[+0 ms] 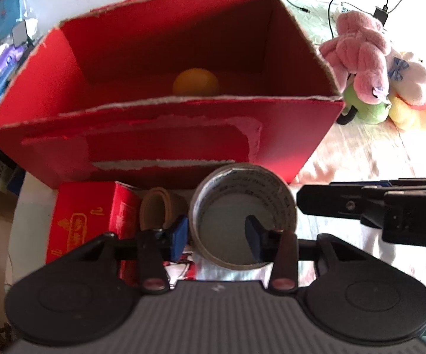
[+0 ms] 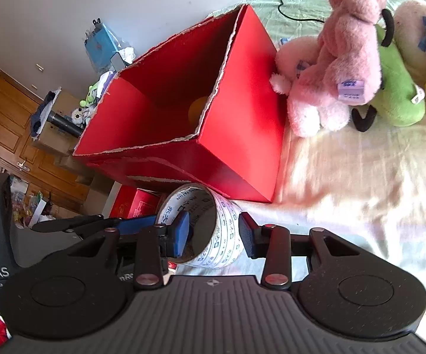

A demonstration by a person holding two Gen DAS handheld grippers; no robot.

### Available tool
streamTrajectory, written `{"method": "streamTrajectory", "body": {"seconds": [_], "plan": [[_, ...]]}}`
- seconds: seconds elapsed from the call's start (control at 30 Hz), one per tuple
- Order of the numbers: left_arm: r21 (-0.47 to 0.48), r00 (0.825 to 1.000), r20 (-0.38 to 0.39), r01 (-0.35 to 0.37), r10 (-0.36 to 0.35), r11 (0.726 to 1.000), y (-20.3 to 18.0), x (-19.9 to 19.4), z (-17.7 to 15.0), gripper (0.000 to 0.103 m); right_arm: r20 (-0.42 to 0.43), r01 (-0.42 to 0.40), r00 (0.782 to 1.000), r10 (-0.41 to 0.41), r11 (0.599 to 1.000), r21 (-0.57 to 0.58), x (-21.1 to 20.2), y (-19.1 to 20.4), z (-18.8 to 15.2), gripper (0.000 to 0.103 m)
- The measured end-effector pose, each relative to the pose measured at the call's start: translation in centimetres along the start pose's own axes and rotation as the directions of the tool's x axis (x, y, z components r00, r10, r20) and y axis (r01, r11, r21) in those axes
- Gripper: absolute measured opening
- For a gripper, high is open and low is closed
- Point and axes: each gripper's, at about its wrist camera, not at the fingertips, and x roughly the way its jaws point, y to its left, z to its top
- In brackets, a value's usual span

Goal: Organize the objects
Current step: 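Lift the tape roll and carry it over the red box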

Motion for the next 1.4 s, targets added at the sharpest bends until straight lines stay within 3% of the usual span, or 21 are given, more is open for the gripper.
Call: {"method": "streamTrajectory", "body": {"seconds": [0.27, 0.47, 0.77, 1.07, 1.4], "plan": [[-0.018, 0.999, -0.037, -0.005, 0.004, 1.000, 0.4, 1.2, 0.5, 0.028, -0.029, 0.039, 0.999, -0.039, 0.999, -0.013, 2.2, 0.0, 0.2, 0.036], [-0.012, 0.997, -0.076, -0.026, 0.025, 1.000, 0.0, 2.3, 0.6, 0.020, -0.067, 0.044, 0.997, -0.042, 0.999, 0.022, 3.3, -0.4, 0.1, 0.022], [-0.003, 0.995, -0.087, -0.043, 0.042, 0.999, -0.1, 2.2, 1.1, 0.004, -0.074, 0.041, 0.997, -0.037, 0.997, 0.059, 2.6, -1.1, 0.1, 0.021], [0.030, 0.998, -0.056, -0.013, 0.015, 0.999, -1.7, 0.3, 0.9, 0.004, -0.043, 0.055, 0.998, -0.052, 0.995, 0.084, 0.6, -1.3, -0.2, 0.021], [0.091, 0.999, 0.014, 0.034, -0.035, 0.995, -3.8, -2.7, 0.9, 0.004, 0.045, 0.076, 0.996, -0.081, 0.991, 0.111, -3.2, -1.8, -0.6, 0.021]]}}
